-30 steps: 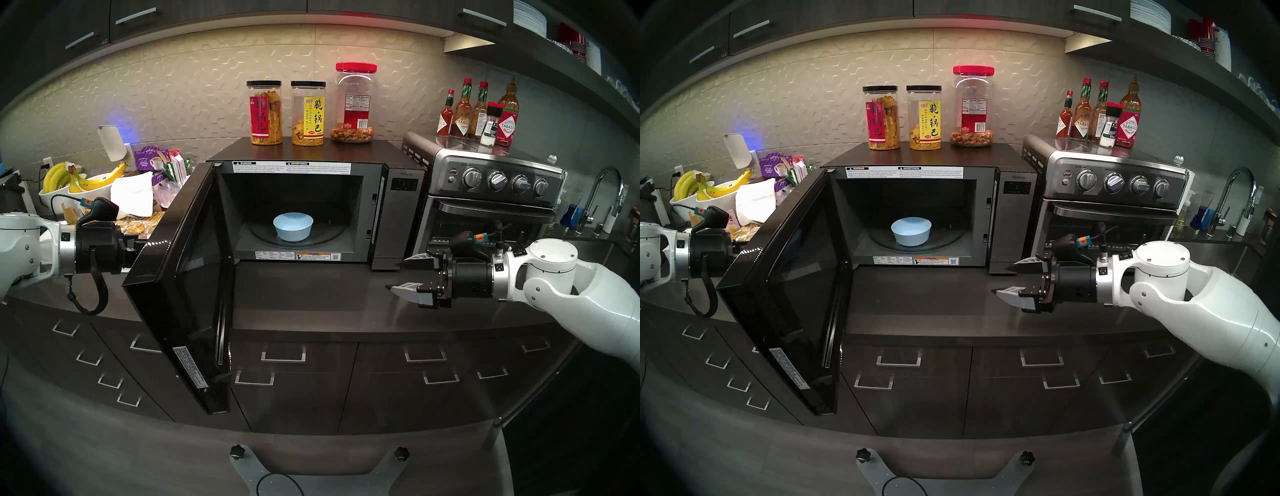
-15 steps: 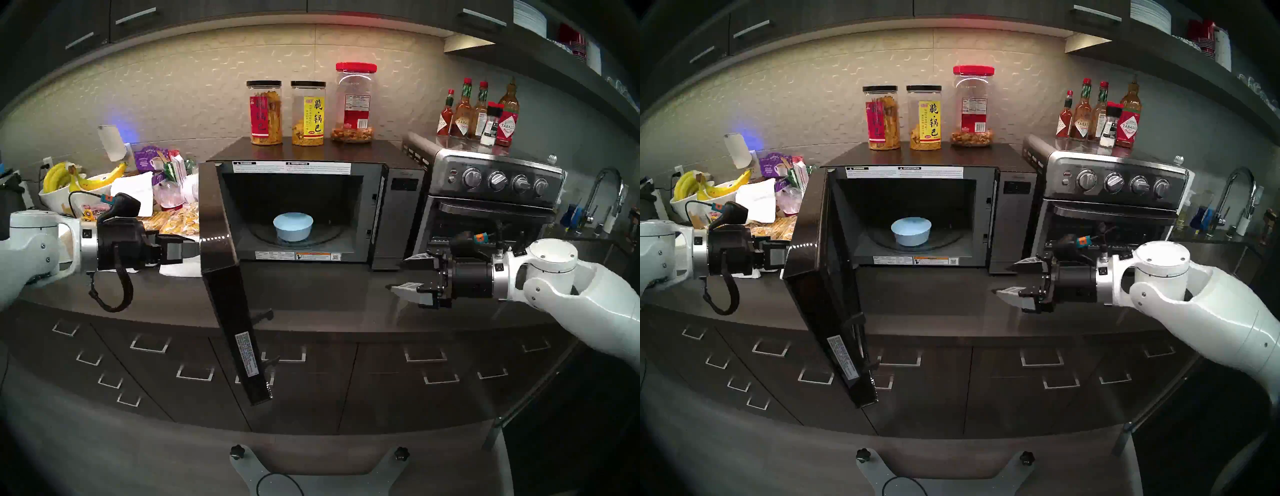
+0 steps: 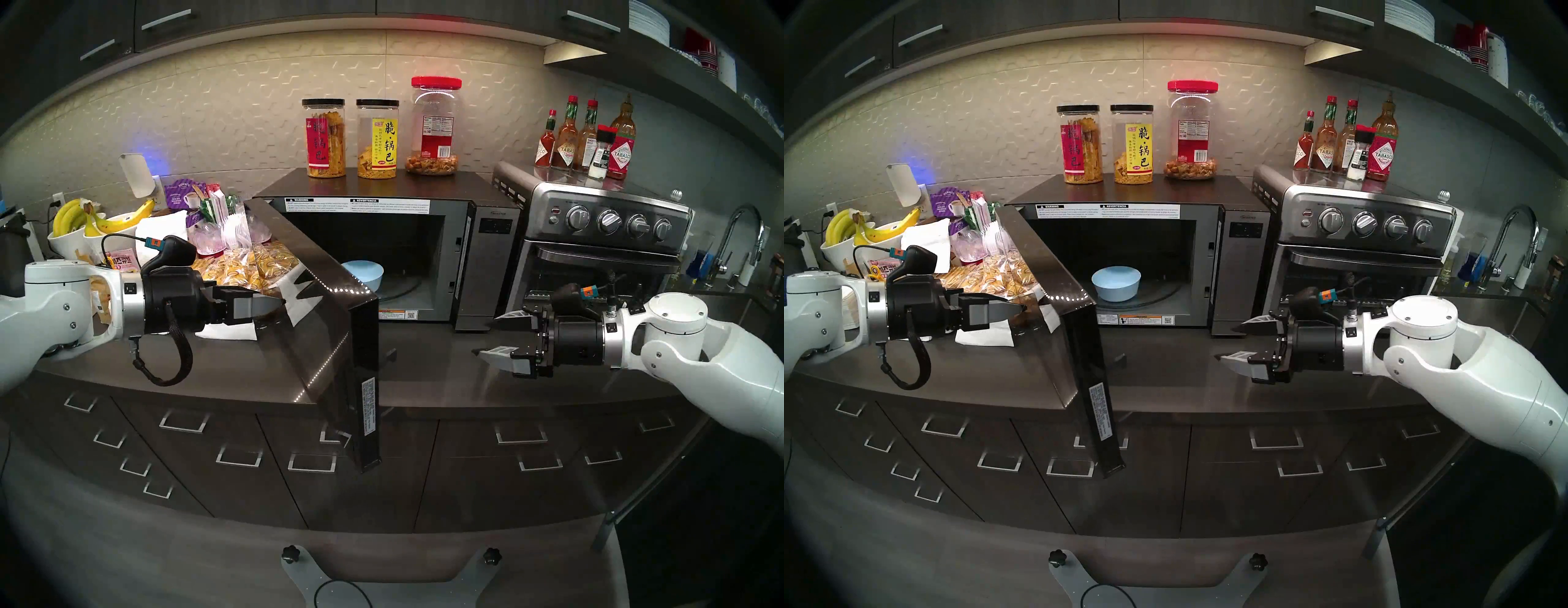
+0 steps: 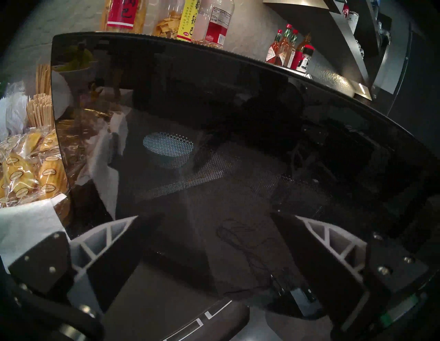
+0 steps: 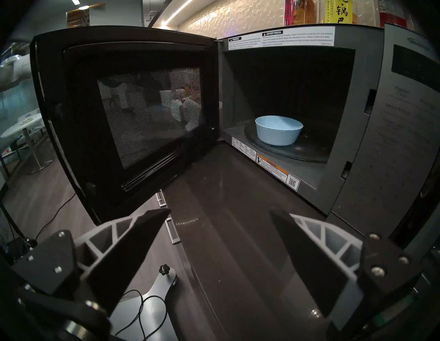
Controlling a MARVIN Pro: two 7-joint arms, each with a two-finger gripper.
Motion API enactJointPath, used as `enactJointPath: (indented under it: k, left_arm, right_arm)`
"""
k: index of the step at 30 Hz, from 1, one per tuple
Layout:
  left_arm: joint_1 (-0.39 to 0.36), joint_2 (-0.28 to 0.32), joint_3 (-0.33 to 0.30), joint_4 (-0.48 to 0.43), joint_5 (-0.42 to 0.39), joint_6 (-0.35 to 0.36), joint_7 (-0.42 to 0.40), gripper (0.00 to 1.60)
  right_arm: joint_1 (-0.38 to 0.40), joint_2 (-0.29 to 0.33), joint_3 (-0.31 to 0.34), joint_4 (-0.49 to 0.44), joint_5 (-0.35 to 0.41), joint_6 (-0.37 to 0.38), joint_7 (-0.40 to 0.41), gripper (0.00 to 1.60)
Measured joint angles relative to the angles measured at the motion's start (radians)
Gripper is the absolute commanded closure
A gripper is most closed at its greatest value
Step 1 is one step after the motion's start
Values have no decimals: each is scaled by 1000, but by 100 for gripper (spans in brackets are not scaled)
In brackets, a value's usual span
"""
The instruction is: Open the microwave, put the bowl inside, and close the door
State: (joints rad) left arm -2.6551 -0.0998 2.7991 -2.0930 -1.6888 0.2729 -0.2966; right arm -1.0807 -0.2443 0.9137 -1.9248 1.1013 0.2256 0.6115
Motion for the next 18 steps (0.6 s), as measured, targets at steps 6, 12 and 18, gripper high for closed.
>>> enactJointPath:
  k: [6,12,18]
  left_arm:
    - [17,6,-8,-39,-16,-23,54,0]
    - [27,6,-16,-64,-25,-36,87,0]
    - [35,4,-23,-79,-31,-46,116,0]
  right_arm:
    - [0,0,0,0,0,0,0,0]
    - [0,0,0,0,0,0,0,0]
    - [0,0,0,0,0,0,0,0]
